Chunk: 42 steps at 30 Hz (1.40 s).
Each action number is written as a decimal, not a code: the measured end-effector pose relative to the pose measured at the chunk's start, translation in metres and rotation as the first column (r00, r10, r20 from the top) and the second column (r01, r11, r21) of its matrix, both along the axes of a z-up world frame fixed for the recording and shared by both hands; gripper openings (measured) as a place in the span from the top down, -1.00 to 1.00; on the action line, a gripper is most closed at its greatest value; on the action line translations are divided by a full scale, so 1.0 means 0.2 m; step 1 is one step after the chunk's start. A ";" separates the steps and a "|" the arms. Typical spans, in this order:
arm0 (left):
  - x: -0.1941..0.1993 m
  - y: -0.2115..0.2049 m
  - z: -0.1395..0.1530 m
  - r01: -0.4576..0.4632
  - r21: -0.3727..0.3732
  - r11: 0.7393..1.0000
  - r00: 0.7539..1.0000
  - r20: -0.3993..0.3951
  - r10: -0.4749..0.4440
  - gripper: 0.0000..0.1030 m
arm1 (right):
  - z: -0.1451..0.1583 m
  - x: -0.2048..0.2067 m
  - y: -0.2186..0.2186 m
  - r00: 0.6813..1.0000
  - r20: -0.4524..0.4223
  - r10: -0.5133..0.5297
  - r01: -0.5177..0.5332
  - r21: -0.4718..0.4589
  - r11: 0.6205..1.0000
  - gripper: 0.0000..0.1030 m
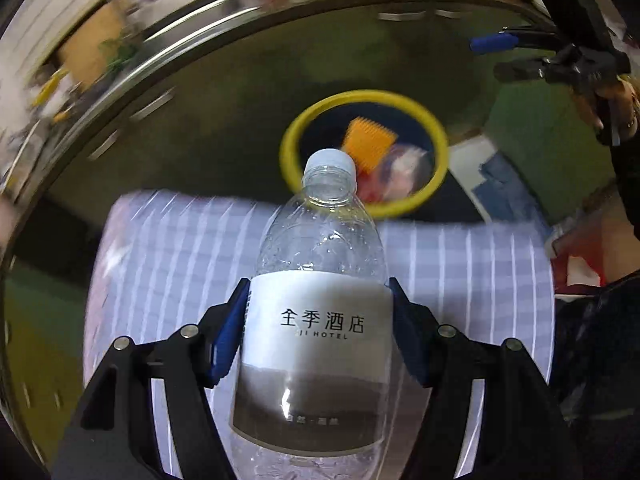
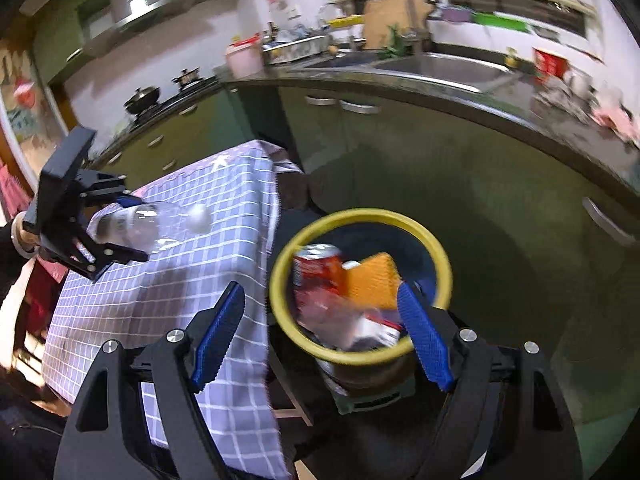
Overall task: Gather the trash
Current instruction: 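Carry the water bottle over the bin and release it with the left gripper, then move both grippers back toward the remaining items on the table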
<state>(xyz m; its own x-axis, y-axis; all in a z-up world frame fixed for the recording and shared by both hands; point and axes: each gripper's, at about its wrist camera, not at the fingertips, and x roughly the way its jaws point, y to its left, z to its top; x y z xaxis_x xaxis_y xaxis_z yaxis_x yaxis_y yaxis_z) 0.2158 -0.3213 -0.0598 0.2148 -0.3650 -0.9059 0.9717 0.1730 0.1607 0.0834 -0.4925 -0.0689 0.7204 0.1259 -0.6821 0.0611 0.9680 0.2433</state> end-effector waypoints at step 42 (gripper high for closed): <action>-0.02 -0.19 0.02 -0.058 -0.197 0.979 0.998 0.020 0.063 -0.73 | -0.13 -0.08 -0.16 1.000 -0.017 0.018 -0.016 0.096 0.995 -0.52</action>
